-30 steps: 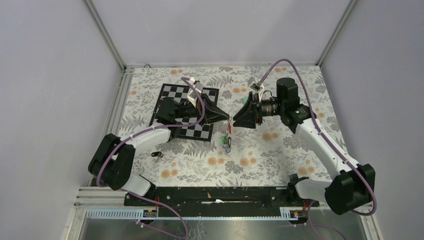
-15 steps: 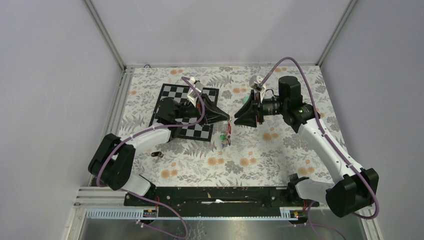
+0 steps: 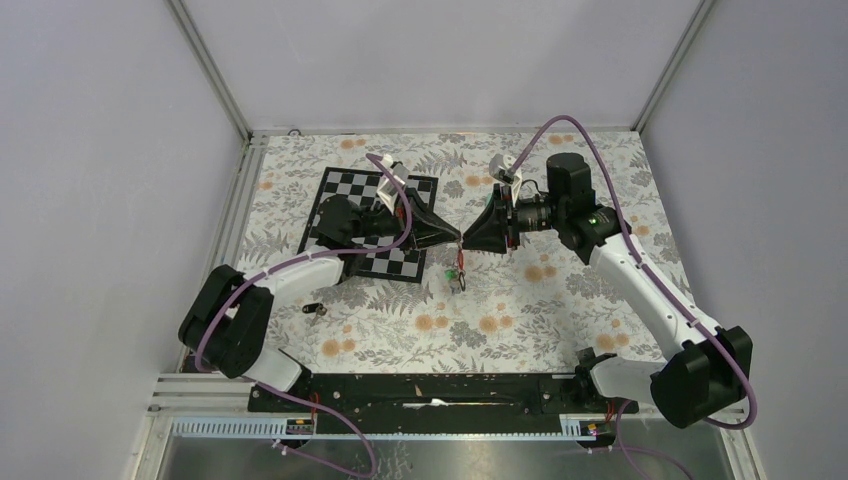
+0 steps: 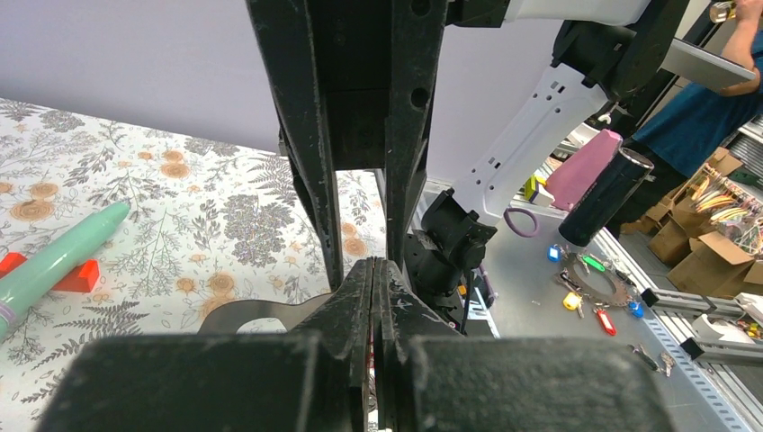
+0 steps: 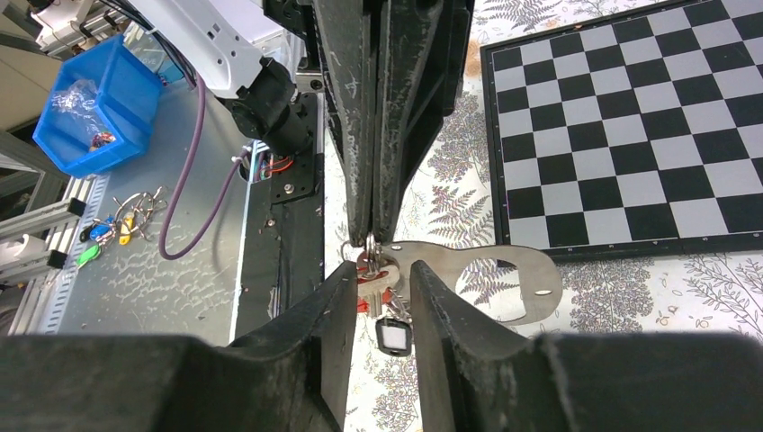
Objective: Put the keys on the keyring
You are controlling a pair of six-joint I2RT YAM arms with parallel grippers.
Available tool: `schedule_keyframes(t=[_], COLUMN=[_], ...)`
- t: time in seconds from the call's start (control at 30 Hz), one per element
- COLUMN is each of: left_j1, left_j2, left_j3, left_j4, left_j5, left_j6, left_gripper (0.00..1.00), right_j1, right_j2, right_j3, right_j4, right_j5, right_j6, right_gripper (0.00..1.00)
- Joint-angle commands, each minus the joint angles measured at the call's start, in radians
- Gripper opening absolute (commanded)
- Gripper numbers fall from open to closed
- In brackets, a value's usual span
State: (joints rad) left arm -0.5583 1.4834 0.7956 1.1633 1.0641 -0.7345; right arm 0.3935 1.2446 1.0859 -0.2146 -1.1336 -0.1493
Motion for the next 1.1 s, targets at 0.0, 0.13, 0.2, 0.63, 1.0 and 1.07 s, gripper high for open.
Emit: schedule_keyframes(t=[0.0, 0.13, 0.2, 0.63, 1.0, 1.07], left_j1=[-0.005, -0.005, -0.005, -0.003, -0.004, -0.007], left_j2=[0.006, 0.008, 0.009, -0.030, -0.030, -0.023], left_j3=[0.017, 0.017, 0.017, 0.027, 0.273, 0.289], left_j4=[0.082, 0.084, 0.086, -0.062, -0.834, -0.886], left_j5=[-0.033, -0.033, -0.033, 0.037, 0.103, 0.105], left_j6=[-0.006, -0.006, -0.006, 0.159, 0.718, 0.770], left_gripper=[0.00, 0.00, 0.00, 0.15, 0.44, 0.43], right_j1=[0.013, 0.019, 0.021, 0.029, 0.139, 0.151], right_j2=[0.001, 0.004, 0.004, 0.008, 0.109, 0.123], right_j3=[0.032, 0.029, 0.024, 0.144, 0.372, 0.401], right_j4=[0.038, 0.043, 0.048, -0.245, -0.696, -0.736], right_j5=[0.002, -0.003, -0.007, 0.137, 0.485, 0.514], right_j6=[-0.001, 0.003, 0.006, -0.232, -0.482, -0.491], right_gripper=[0.33, 0.24, 0.18, 0.00, 0.00, 0.00])
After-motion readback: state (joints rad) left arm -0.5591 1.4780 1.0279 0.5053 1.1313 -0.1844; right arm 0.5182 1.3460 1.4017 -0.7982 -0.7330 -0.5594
